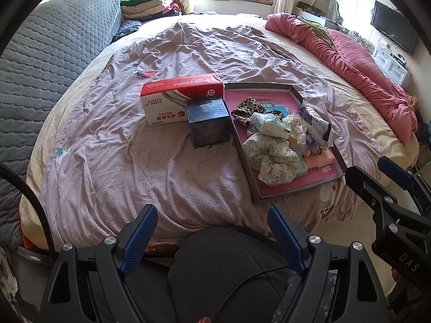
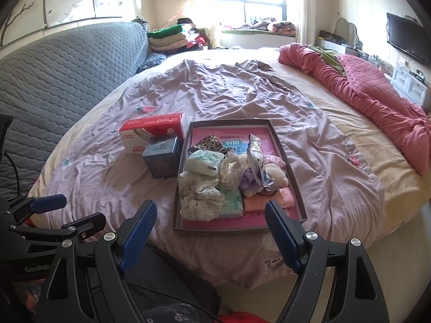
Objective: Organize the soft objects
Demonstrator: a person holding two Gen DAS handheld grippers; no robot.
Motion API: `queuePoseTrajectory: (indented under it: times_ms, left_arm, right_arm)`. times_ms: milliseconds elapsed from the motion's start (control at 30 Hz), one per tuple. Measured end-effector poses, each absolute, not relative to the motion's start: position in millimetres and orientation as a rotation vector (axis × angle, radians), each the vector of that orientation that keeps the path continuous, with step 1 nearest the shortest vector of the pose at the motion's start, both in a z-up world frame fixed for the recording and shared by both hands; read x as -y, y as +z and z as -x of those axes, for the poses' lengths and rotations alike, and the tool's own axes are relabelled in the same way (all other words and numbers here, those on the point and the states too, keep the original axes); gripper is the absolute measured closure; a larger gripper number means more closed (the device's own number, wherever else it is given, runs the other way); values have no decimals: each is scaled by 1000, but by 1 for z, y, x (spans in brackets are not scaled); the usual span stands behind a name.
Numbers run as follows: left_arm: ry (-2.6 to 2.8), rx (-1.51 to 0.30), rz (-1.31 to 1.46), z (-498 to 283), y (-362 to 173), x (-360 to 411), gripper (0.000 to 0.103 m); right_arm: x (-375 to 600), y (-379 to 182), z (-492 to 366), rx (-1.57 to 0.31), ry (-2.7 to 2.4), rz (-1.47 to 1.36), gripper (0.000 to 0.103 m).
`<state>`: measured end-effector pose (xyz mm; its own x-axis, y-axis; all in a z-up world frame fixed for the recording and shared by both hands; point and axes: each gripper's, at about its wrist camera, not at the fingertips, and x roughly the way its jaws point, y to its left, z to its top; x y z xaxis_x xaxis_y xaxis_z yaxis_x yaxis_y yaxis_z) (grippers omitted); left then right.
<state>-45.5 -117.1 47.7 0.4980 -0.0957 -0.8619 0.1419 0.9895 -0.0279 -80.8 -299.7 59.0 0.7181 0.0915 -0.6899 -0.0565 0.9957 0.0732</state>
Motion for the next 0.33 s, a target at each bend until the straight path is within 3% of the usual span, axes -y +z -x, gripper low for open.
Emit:
queuePoseTrajectory:
  times_ms: [333]
  left_arm:
    - [-149, -1055, -37, 41, 36, 115, 20]
  right_arm:
    - [302, 52, 77, -780, 78, -57, 20]
